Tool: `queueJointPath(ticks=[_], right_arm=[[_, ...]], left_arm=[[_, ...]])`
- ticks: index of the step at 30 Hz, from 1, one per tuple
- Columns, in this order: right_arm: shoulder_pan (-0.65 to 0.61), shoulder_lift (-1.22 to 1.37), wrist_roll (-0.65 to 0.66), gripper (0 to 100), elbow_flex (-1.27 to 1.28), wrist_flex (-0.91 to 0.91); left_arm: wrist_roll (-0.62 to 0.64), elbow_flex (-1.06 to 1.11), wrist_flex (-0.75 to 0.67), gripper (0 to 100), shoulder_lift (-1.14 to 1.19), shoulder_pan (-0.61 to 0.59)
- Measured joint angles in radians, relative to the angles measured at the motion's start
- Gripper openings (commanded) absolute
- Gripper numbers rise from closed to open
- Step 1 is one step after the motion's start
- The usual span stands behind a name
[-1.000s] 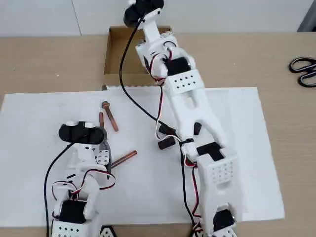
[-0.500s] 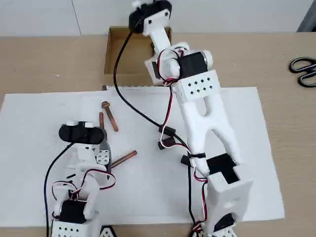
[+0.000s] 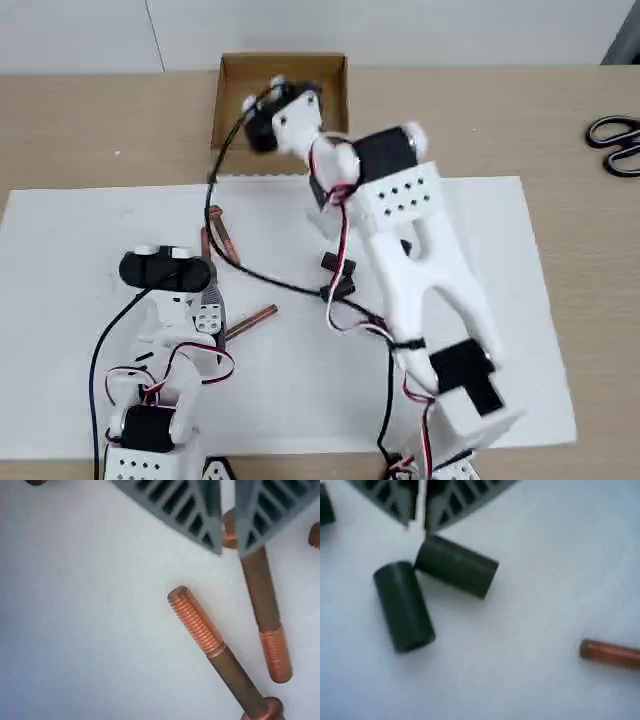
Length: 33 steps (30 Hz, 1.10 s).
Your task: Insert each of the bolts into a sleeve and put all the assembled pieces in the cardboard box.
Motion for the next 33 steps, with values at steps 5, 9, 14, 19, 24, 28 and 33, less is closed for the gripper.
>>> queueJointPath(ticks=[5,9,14,19,24,28,33], right_arm=[[0.037,-0.031,-0.16,0.9,0.163,-0.009],[0.078,-0.031,-0.284,0.9,0.184,-0.026],[0.13,0.009,-0.344,0.9,0.186,-0.026],[0.176,0.069,-0.35,2.9,0.186,-0.044],[0.226,0.13,-0.35,11.7,0.186,-0.087],[0.235,0.172,-0.35,11.8,0.186,-0.124],[0.23,0.232,-0.35,12.1,0.186,-0.163]], left_arm=[[0.0,0.0,0.0,1,0.0,0.0],[0.0,0.0,0.0,1,0.0,-0.002],[-0.002,0.0,0.0,1,0.0,-0.038],[-0.002,0.0,0.0,1,0.0,-0.044],[-0.002,0.0,0.0,1,0.0,-0.044],[-0.002,0.0,0.0,1,0.0,-0.044],[-0.002,0.0,0.0,1,0.0,-0.044]])
